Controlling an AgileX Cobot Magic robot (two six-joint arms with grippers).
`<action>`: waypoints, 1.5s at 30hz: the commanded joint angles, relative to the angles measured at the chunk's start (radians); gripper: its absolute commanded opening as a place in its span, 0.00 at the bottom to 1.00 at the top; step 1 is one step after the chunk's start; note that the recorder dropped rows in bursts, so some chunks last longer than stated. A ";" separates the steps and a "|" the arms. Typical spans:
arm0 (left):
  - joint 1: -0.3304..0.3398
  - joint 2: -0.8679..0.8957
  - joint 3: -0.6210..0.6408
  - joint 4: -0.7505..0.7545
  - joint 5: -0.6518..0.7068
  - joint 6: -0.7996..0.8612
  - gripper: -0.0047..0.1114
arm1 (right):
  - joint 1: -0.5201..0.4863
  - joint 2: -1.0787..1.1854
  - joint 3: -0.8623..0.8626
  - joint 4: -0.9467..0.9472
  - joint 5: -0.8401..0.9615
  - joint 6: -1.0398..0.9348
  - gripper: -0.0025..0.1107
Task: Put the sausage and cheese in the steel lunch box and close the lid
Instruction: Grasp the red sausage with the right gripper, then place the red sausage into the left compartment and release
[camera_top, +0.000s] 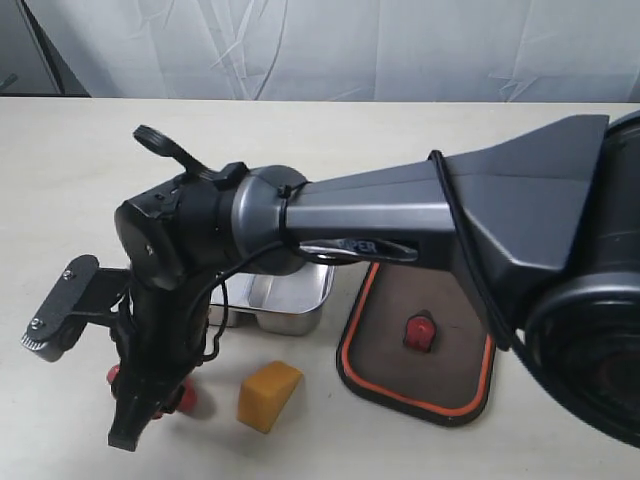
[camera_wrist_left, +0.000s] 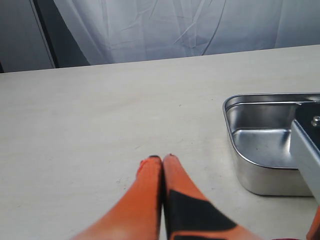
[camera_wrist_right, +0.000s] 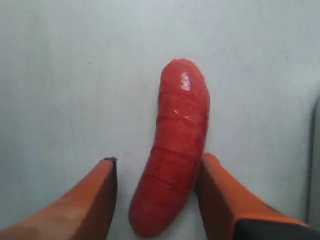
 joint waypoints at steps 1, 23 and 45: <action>0.000 -0.006 0.003 0.003 0.000 -0.001 0.04 | 0.008 0.023 0.002 -0.035 0.019 0.014 0.45; 0.000 -0.006 0.003 0.003 0.000 -0.001 0.04 | 0.006 -0.082 0.000 -0.060 0.013 0.043 0.01; 0.000 -0.006 0.003 0.003 0.000 -0.001 0.04 | -0.227 -0.121 -0.030 -0.113 -0.121 0.265 0.26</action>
